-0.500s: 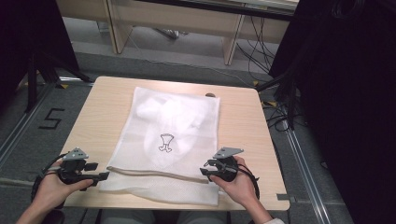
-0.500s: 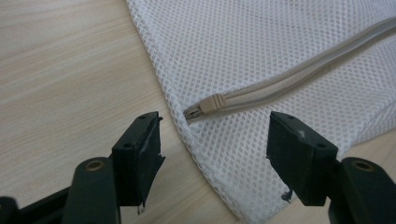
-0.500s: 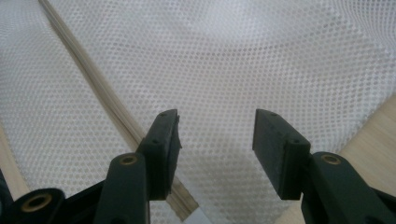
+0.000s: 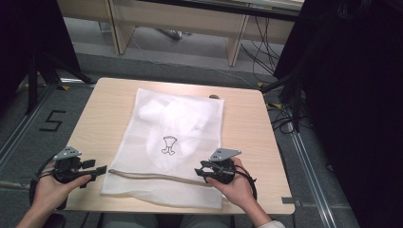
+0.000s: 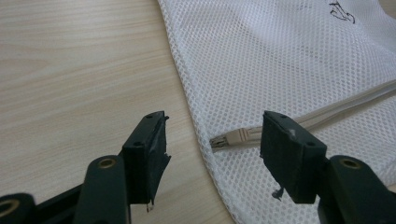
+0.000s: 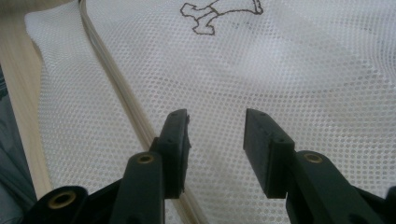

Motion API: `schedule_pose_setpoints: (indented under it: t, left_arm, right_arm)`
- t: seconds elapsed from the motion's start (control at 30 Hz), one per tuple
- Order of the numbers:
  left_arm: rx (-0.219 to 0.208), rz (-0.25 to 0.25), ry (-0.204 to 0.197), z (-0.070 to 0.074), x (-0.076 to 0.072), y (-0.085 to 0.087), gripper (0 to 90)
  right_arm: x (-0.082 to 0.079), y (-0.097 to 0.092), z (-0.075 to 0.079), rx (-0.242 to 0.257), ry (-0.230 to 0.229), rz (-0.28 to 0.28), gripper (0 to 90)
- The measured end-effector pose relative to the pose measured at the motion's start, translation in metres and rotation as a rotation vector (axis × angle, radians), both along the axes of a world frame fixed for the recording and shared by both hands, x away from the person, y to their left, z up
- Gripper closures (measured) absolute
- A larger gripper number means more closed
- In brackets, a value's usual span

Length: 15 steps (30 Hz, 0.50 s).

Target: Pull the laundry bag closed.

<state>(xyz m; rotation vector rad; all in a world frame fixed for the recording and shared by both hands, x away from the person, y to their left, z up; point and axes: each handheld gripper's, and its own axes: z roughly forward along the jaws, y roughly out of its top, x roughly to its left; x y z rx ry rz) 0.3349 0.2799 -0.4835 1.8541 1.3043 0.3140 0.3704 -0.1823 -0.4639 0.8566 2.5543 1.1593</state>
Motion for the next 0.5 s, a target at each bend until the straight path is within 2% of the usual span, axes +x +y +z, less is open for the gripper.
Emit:
schedule_pose_setpoints:
  t: [0.07, 0.1, 0.17, 0.23, 0.3, 0.33, 0.37, 0.5]
  left_arm:
    - [-0.002, 0.006, 0.002, 0.000, 0.000, 0.000, 41.0]
    - [-0.001, 0.006, 0.005, -0.001, 0.001, -0.001, 41.1]
    - [0.032, -0.015, 0.018, 0.000, 0.001, 0.002, 41.1]
    - [0.030, -0.010, 0.017, 0.000, 0.001, 0.002, 41.1]
    - [0.046, -0.012, 0.014, 0.000, 0.001, 0.002, 41.0]
    - [0.031, 0.006, 0.013, -0.001, 0.001, 0.000, 41.0]
    - [0.044, -0.003, 0.013, 0.000, 0.001, 0.002, 40.9]
    - [0.057, 0.020, 0.013, 0.001, 0.001, 0.003, 41.0]
  right_arm:
    - [0.000, 0.003, -0.001, 0.000, -0.006, 0.004, 61.3]
    - [0.001, 0.003, -0.001, -0.015, -0.015, 0.015, 61.4]
    - [0.001, 0.005, -0.001, -0.013, -0.020, 0.025, 61.4]
    - [0.001, 0.009, -0.001, -0.003, -0.018, 0.030, 61.4]
    - [0.001, 0.012, 0.000, -0.008, -0.021, 0.040, 61.4]
    - [0.002, 0.016, -0.001, 0.004, -0.030, 0.043, 61.3]
    - [0.002, 0.018, 0.000, 0.002, -0.022, 0.051, 61.3]
    - [0.002, 0.034, 0.000, 0.001, -0.026, 0.073, 61.3]
